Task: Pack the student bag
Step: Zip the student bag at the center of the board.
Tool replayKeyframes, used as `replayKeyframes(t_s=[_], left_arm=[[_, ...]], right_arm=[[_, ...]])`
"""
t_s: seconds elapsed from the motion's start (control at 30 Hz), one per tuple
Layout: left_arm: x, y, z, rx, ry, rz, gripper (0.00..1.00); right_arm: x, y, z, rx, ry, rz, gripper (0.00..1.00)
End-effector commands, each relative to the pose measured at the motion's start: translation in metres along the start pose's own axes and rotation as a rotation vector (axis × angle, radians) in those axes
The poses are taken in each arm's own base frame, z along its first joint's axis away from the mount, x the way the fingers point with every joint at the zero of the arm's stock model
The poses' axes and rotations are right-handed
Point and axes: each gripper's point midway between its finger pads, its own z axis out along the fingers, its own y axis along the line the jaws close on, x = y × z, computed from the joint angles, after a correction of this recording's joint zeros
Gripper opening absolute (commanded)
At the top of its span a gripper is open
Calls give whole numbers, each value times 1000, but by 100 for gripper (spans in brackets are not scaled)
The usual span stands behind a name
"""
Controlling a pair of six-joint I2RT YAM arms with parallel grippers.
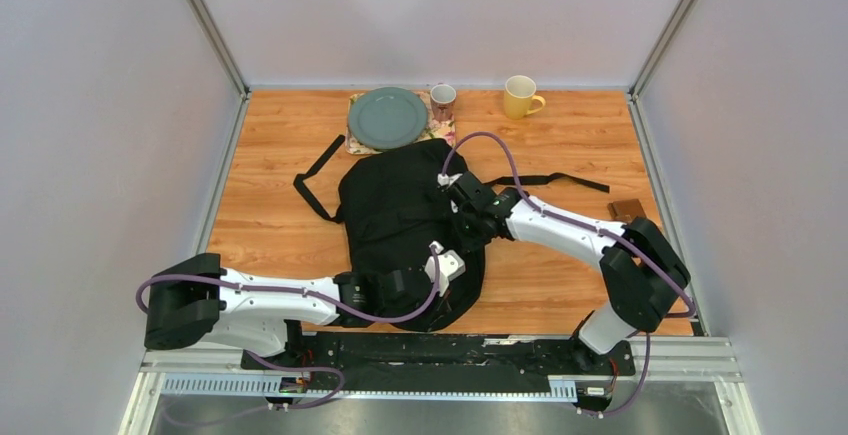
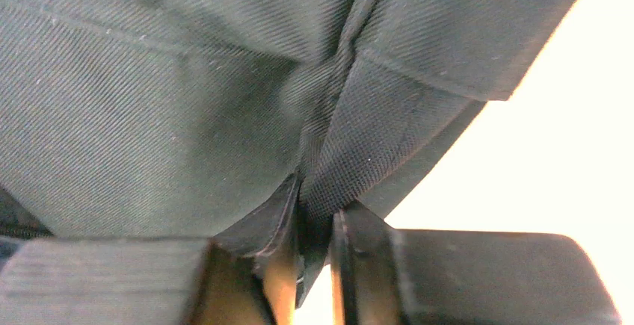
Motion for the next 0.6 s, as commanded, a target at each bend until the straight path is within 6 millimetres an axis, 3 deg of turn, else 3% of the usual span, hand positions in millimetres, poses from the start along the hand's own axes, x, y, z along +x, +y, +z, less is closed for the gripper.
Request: replayKeyframes(t_s=[0.0, 0.03, 0.1, 0.23, 0.3, 0.37, 0.43, 0.47, 0.57], left_arm=[[-18, 1, 0, -51, -54, -51, 0], [-18, 4, 1, -65, -54, -55, 0], [-21, 6, 0, -76, -64, -58, 0], [-31, 8, -6, -88, -105, -54, 0], [-36, 9, -9, -86, -125, -47, 0], [-43, 8, -13, -78, -155, -46, 0], [-49, 7, -17, -71, -174, -37, 0], [-50, 6, -18, -69, -178, -35, 0], [-53, 6, -21, -68, -192, -31, 0]], right_arm=[[-34, -27, -15, 69, -77, 142, 29], [-36, -28, -23, 30, -87, 182, 39], [-43, -35, -43, -35, -136, 285, 42], [-37, -53, -80, -6, -246, 365, 56], [-33, -54, -100, -27, -304, 441, 57], [-16, -52, -100, -42, -291, 495, 57], [-5, -37, -108, -133, -293, 576, 57], [11, -32, -100, -160, -254, 617, 58], [17, 7, -111, -417, -266, 747, 62]])
